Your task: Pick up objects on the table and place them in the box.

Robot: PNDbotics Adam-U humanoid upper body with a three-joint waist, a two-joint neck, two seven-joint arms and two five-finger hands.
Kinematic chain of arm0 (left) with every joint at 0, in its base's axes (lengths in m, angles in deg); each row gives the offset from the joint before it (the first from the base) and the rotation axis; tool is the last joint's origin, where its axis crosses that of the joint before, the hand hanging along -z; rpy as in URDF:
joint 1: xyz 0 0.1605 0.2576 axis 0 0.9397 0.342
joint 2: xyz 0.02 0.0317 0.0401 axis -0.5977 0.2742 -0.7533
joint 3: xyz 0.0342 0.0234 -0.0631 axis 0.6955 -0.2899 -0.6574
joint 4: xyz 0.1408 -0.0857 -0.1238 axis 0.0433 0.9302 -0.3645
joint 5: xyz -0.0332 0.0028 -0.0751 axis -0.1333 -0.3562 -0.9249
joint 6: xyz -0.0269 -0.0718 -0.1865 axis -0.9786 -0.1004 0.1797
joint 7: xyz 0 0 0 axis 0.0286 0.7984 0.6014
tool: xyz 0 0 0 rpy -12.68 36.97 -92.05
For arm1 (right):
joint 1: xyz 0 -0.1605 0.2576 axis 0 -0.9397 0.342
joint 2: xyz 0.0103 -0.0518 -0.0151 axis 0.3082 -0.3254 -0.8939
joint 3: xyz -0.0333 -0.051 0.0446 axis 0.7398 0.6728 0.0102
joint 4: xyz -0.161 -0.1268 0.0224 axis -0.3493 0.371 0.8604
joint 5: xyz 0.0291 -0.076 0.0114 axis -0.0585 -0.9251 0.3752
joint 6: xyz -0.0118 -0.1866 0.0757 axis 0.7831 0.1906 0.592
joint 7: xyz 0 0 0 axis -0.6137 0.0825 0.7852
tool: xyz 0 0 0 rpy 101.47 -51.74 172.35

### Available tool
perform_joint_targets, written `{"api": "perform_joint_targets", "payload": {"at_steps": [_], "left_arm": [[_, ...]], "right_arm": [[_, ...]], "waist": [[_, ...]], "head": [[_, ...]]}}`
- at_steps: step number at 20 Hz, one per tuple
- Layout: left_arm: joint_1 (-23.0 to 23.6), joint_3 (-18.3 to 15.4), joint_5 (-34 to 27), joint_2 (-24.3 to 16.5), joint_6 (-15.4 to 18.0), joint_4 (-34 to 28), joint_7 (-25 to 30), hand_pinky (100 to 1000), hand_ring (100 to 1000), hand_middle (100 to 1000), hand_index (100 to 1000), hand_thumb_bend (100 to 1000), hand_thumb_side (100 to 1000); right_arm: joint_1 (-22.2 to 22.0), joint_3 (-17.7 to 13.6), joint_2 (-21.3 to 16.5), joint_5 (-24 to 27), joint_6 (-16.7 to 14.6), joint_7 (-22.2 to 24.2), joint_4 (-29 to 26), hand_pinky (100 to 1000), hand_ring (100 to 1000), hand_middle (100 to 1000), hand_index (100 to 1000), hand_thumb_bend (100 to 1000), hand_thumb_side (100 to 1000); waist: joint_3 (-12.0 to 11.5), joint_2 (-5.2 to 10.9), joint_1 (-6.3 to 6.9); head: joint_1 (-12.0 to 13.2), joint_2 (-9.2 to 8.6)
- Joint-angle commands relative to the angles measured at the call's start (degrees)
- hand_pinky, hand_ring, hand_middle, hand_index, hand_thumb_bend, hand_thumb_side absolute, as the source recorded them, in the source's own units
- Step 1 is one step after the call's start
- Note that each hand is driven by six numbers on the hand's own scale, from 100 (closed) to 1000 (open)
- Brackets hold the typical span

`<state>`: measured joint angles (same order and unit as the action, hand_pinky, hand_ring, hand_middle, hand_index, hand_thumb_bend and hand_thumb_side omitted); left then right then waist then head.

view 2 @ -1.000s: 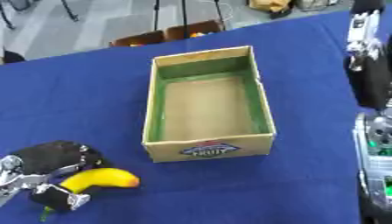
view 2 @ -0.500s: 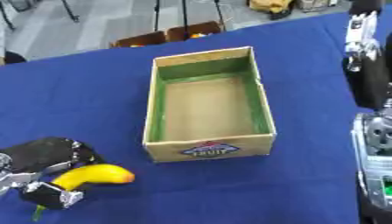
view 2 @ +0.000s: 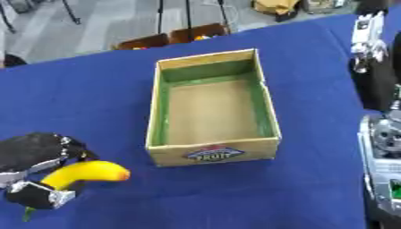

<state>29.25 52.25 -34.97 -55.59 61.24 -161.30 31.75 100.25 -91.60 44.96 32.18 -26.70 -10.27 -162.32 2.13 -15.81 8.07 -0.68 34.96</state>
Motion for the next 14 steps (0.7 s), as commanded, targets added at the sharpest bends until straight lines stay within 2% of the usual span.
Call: {"api": "perform_joint_targets", "payload": {"at_steps": [1,2,3,10,14], "left_arm": [[-0.77,-2.82,-1.05,-2.93,-0.82,-3.40,-0.28,285,423,552,654,100,273],[-1.12,-3.46,-1.38,-2.95,-1.08,-4.14,-0.40,281,421,548,654,100,322],[-1.51,-4.04,-1.72,-2.95,-1.26,-4.62,-0.52,279,420,547,654,100,271],[-5.29,-6.18,-2.64,-2.85,-0.51,-5.08,-1.71,264,413,545,650,100,263],[-7.88,-7.33,-3.58,-2.95,-1.20,-5.08,-1.59,258,411,546,651,100,258]], "right_arm": [[0.53,-0.12,-0.97,0.07,-0.10,-0.27,-0.83,747,813,514,837,100,1000],[0.56,-0.11,-0.96,0.06,-0.12,-0.28,-0.83,747,813,513,837,100,1000],[0.59,-0.09,-0.96,0.05,-0.12,-0.27,-0.83,746,812,514,837,100,1000],[0.54,0.03,-0.88,0.04,-0.18,-0.23,-0.83,746,812,514,837,100,1000],[0.44,0.15,-0.86,0.05,-0.24,-0.14,-0.83,746,812,514,837,100,1000]], "waist": [[-0.14,1.28,-0.22],[-0.13,1.29,-0.25],[-0.10,1.31,-0.27],[-0.10,1.65,-0.24],[0.08,1.94,-0.07]], "head": [[-0.26,-0.81],[-0.31,-0.84],[-0.35,-0.86],[-0.48,-1.12],[-0.46,-1.10]]}}
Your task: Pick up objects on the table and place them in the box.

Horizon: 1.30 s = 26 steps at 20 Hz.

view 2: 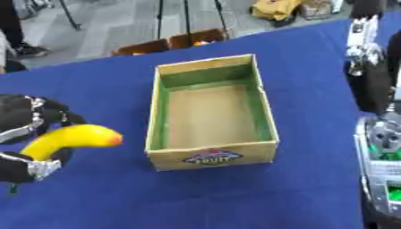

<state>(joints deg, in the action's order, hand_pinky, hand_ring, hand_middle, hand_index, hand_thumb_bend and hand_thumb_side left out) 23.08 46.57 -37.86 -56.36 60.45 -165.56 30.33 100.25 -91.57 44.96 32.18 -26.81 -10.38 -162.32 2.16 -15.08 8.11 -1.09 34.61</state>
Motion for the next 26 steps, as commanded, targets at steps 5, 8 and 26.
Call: {"api": "perform_joint_targets", "payload": {"at_steps": [5,8,26], "left_arm": [[-5.41,-1.96,-1.36,-2.21,-1.36,0.61,1.36,259,411,547,650,100,258],[-7.79,-2.04,-1.82,-1.48,-1.41,3.13,1.69,257,409,545,645,100,262],[-24.59,-2.13,11.96,15.29,1.65,24.79,0.94,248,407,549,642,100,252]], "right_arm": [[0.50,0.39,-0.88,0.11,-0.25,0.17,-0.83,746,811,516,837,100,1000],[0.48,0.52,-0.90,0.19,-0.34,0.26,-0.83,746,812,516,837,100,1000],[0.94,0.88,-0.53,0.84,-0.55,0.27,-0.83,746,812,515,837,100,1000]], "waist": [[0.39,1.52,0.17],[0.58,1.62,0.41],[2.14,1.38,0.59]], "head": [[0.22,-0.61],[0.33,-0.57],[2.33,-1.03]]}}
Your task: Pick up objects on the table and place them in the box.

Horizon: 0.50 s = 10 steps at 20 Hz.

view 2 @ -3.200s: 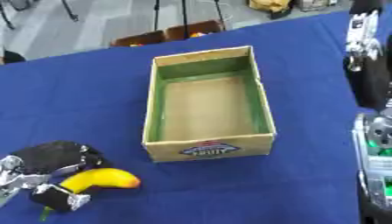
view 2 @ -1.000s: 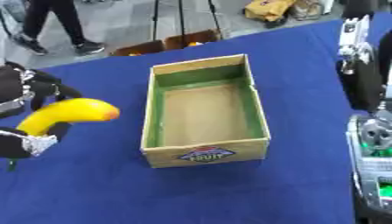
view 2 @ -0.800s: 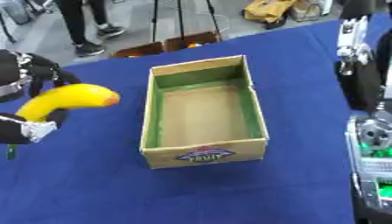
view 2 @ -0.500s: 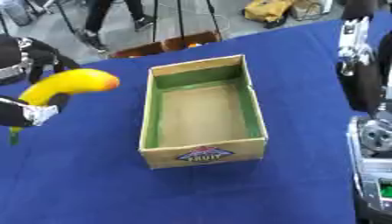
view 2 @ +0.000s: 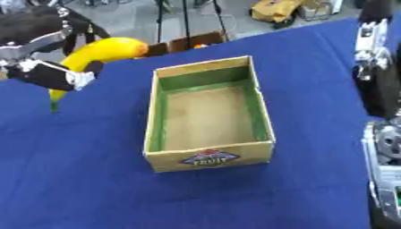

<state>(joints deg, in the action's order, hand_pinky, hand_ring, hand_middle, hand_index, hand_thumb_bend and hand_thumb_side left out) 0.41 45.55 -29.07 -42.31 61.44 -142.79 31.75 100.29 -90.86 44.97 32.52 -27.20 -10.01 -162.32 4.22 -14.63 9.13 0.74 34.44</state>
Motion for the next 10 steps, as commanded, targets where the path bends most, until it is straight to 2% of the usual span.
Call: {"api": "perform_joint_targets", "payload": {"at_steps": [1,10], "left_arm": [[-2.40,-1.12,4.63,2.22,0.92,3.12,-0.67,251,409,550,642,100,253],[-5.08,-1.59,14.16,8.33,2.88,10.63,-2.74,275,421,556,643,100,262]], "right_arm": [[0.94,0.17,-0.51,0.51,-0.16,-0.13,-0.83,746,812,515,837,100,1000],[1.00,0.30,-0.30,0.83,-0.37,-0.20,-0.83,748,813,513,837,100,1000]], "waist": [[0.23,0.89,-0.44],[0.94,0.65,-0.15]], "head": [[0.65,-0.96],[1.29,-1.67]]}}
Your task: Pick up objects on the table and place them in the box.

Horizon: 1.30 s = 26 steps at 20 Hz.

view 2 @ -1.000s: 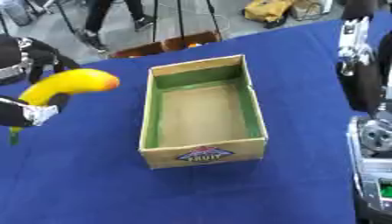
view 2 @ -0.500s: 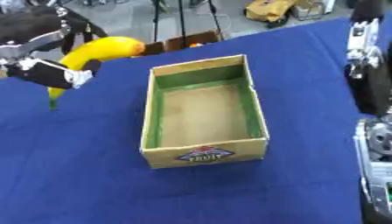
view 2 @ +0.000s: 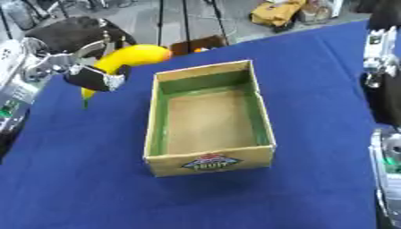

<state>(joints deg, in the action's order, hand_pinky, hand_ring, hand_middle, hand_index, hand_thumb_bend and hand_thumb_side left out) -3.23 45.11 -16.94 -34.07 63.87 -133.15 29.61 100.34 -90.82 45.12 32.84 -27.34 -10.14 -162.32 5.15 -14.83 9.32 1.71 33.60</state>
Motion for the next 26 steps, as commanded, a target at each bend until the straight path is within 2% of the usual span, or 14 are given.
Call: {"api": "perform_joint_targets", "payload": {"at_steps": [1,9,19,26], "left_arm": [[-1.58,-1.20,2.65,0.53,0.55,1.55,-0.85,276,422,557,643,100,263],[-3.00,-1.47,6.10,3.63,0.99,3.65,-2.91,264,414,552,639,100,276],[-4.16,-0.85,6.43,6.85,1.56,3.20,-4.48,228,395,538,632,100,281],[-4.10,-0.03,6.72,9.60,1.43,4.28,-9.27,166,368,524,628,100,284]], "right_arm": [[0.97,0.27,-0.44,0.56,-0.26,-0.07,-0.83,748,813,513,837,100,1000],[1.46,0.38,-0.33,0.79,-0.36,-0.03,-0.83,749,814,511,838,100,1000],[2.64,0.41,-0.09,0.93,-0.70,-0.84,-0.83,747,811,516,836,100,1000],[2.98,0.35,-0.01,0.99,-0.84,-1.89,-0.83,747,810,516,835,100,998]], "waist": [[0.08,0.80,-0.30],[1.07,0.20,-0.21],[3.04,-0.59,0.03],[3.74,-1.02,0.27]], "head": [[0.36,-0.90],[0.85,-1.13],[1.86,-1.28],[2.22,-1.50]]}}
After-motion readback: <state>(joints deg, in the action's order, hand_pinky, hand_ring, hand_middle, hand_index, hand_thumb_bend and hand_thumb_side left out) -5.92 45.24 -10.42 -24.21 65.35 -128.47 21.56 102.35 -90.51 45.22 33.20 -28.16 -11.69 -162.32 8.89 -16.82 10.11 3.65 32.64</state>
